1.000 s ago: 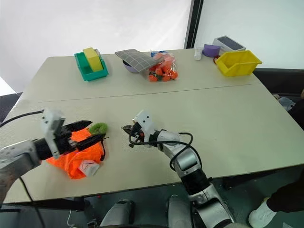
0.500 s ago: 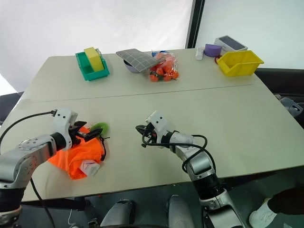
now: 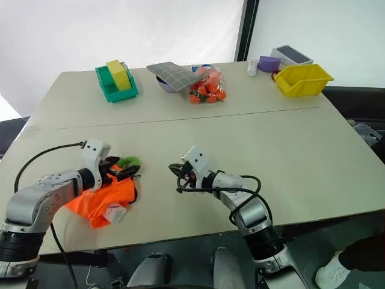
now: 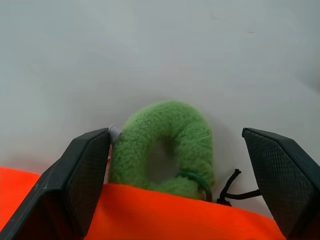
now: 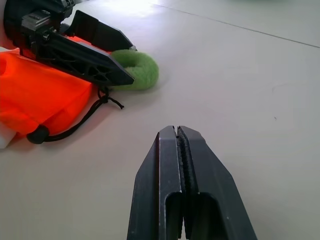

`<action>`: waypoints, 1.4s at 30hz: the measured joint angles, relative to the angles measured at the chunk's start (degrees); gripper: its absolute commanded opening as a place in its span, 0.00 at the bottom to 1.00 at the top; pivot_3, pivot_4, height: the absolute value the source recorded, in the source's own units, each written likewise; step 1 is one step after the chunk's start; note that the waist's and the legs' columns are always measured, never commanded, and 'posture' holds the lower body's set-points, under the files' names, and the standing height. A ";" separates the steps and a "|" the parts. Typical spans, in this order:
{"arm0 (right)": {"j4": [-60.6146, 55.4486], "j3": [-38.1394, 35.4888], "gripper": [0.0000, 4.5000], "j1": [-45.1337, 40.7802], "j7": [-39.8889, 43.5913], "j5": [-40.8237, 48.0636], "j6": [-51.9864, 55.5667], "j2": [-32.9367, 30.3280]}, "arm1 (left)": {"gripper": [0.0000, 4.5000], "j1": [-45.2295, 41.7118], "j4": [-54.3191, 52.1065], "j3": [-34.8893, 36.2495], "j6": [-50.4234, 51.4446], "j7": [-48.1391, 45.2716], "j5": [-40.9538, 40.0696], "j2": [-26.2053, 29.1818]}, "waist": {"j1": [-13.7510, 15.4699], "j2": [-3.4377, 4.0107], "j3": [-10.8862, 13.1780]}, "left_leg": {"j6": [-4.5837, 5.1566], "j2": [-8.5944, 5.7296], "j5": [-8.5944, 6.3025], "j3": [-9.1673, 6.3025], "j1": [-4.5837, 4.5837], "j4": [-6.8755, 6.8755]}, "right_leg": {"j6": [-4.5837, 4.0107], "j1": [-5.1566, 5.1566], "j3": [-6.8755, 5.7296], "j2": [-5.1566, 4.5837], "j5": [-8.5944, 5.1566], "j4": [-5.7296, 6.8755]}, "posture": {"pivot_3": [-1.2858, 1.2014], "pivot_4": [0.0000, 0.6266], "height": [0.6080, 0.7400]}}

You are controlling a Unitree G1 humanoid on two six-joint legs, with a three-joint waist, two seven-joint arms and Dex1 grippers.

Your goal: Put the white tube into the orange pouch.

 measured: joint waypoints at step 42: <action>-1.93 -5.65 0.80 0.12 -4.52 10.72 16.73 2.78 | 0.00 -2.79 -1.47 -6.88 -1.49 -12.02 -2.43 -8.31 | 1.38 0.02 0.00 | 0.00 -0.02 0.01 0.01 0.05 0.09 | -0.03 0.11 -0.01 -0.01 0.01 0.00 | 0.52 0.24 1.00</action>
